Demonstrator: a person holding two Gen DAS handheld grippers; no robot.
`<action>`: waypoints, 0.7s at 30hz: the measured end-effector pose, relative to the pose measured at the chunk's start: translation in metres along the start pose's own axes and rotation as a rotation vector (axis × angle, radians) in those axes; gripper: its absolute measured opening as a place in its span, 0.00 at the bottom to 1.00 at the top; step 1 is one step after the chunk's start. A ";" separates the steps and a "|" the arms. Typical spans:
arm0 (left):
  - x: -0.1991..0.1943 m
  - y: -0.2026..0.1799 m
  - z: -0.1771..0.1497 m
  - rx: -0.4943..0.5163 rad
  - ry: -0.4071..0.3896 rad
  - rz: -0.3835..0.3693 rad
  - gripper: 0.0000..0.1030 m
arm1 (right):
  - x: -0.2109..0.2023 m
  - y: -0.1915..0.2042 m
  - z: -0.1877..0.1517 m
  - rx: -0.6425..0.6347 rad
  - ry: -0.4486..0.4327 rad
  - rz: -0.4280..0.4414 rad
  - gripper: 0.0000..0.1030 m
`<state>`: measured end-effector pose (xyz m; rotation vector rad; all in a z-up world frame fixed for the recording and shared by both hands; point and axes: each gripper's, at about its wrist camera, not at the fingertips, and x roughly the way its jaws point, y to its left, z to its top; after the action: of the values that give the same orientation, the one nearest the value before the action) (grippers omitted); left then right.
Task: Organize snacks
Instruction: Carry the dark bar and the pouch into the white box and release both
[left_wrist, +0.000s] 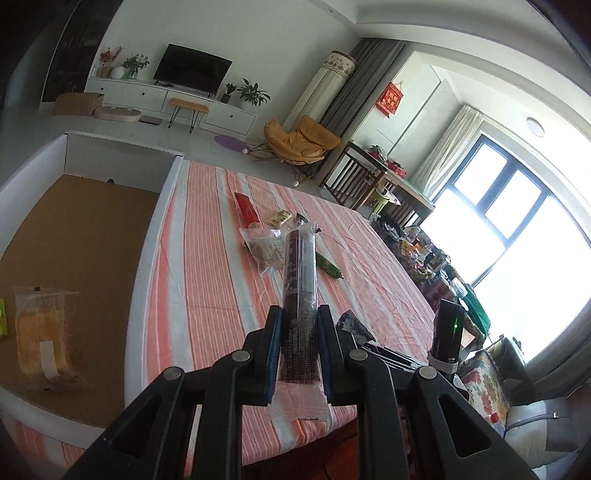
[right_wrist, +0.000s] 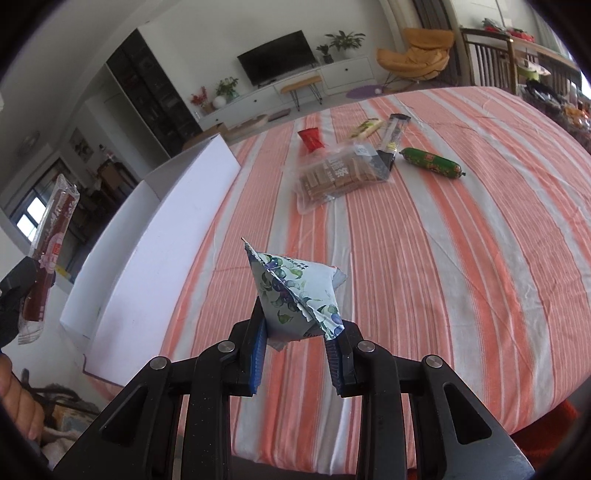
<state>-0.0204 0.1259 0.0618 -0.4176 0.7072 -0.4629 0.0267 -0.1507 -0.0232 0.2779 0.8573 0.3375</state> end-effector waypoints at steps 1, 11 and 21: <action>-0.007 0.006 0.005 -0.012 -0.014 0.011 0.18 | -0.001 0.005 0.001 -0.012 -0.003 0.003 0.29; -0.094 0.101 0.041 -0.110 -0.212 0.276 0.18 | -0.022 0.113 0.052 -0.223 -0.048 0.171 0.28; -0.080 0.179 0.032 -0.087 -0.161 0.657 0.22 | 0.041 0.241 0.070 -0.354 0.068 0.359 0.46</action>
<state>-0.0048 0.3216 0.0335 -0.2775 0.6660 0.2202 0.0631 0.0777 0.0816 0.0883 0.7970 0.8278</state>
